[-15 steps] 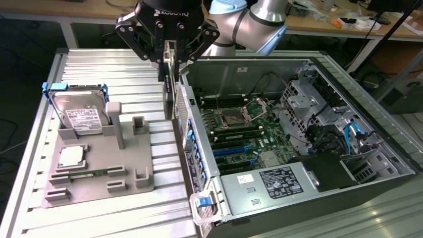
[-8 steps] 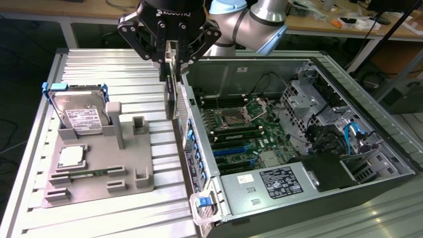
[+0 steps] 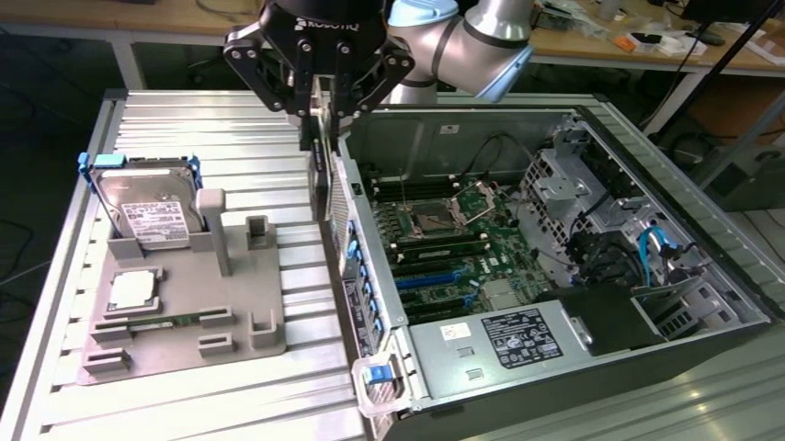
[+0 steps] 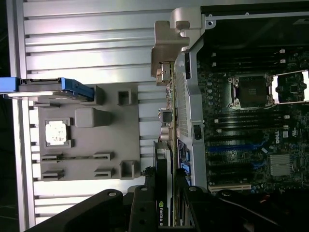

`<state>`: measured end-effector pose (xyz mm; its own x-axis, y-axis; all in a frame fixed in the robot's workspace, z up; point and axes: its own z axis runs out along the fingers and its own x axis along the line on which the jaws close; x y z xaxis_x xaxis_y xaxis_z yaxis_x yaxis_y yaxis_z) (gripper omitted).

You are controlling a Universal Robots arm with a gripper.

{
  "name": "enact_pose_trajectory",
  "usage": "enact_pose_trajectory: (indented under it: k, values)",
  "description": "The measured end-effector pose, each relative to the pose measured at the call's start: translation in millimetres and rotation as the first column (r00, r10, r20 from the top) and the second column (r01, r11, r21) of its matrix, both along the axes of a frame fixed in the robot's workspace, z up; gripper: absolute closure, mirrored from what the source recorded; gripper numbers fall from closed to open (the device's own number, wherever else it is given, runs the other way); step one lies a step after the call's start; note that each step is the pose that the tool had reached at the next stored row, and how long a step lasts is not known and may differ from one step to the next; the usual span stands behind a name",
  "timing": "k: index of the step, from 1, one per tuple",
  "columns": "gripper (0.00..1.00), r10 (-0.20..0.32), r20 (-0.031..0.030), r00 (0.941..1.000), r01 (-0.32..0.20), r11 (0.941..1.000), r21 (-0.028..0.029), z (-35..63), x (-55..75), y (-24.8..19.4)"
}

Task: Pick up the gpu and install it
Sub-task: 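Pick up the gpu and move the gpu toward the slot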

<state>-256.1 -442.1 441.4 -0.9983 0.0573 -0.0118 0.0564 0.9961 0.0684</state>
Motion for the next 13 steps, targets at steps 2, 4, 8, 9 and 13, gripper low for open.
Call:
enact_pose_trajectory:
  k: [2, 4, 8, 9, 13]
  values:
    - [0.73, 0.0, -0.0003, 1.0, 0.0, 1.0, 0.0, 0.0, 0.9, 0.0]
    - [0.73, 0.0, -0.0007, 1.0, 0.0, 1.0, 0.0, 0.0, 1.6, 0.0]
    - [0.73, 0.0, -0.0011, 1.0, 0.0, 1.0, 0.0, 0.0, 3.1, 0.0]
    - [0.73, 0.0, -0.0013, 1.0, 0.0, 1.0, 0.0, 0.0, 3.4, 0.0]
    - [0.73, 0.0, -0.0017, 1.0, 0.0, 1.0, -0.0001, 0.0, 4.6, 0.0]
